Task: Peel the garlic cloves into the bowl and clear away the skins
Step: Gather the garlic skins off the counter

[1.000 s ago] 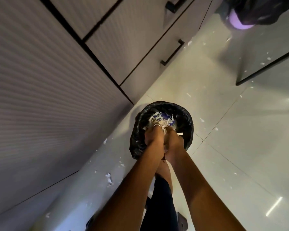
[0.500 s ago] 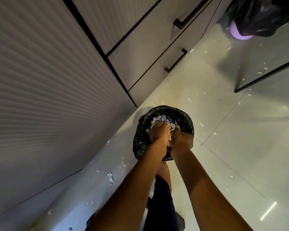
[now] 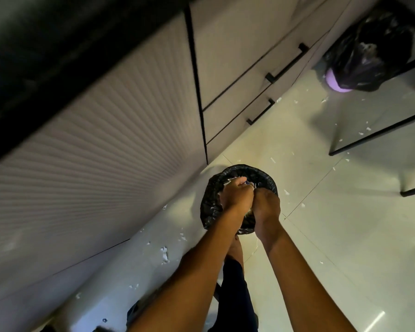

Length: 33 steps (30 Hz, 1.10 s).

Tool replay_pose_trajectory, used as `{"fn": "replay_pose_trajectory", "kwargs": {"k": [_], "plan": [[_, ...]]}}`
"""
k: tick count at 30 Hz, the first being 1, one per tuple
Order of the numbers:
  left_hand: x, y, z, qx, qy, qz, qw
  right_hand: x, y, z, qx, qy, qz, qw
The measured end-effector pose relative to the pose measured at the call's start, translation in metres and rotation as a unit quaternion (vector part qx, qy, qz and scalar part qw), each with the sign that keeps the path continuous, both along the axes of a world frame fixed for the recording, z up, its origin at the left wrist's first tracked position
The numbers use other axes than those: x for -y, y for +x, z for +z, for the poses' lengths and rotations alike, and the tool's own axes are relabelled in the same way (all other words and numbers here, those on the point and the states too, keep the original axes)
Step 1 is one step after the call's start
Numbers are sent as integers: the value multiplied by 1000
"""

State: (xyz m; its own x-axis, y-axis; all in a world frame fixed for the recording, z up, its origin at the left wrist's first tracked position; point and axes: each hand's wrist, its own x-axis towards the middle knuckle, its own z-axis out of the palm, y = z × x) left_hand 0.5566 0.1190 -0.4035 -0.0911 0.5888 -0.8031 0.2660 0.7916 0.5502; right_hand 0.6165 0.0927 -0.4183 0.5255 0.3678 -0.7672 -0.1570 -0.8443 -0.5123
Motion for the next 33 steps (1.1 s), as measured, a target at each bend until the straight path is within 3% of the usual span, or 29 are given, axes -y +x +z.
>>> {"fn": "replay_pose_trajectory", "kwargs": {"k": [8,13,18,23,28,31,33], "plan": [[37,-62,144,82,40,33,995,38,-64,141,-35,104,38,993],[83,-131,256,144,74,159,974,73,-132,265,-56,172,62,982],[133,-212,353,152,162,242,944,104,-207,357,-77,202,178,960],[170,-302,417,127,225,301,918,121,-283,426,-86,240,320,913],[199,-387,440,-30,321,347,881,120,-356,446,-69,322,474,817],[215,-444,429,-226,344,315,856,111,-394,437,40,391,585,709],[221,-475,413,-306,316,292,850,104,-411,423,105,384,655,642]]}}
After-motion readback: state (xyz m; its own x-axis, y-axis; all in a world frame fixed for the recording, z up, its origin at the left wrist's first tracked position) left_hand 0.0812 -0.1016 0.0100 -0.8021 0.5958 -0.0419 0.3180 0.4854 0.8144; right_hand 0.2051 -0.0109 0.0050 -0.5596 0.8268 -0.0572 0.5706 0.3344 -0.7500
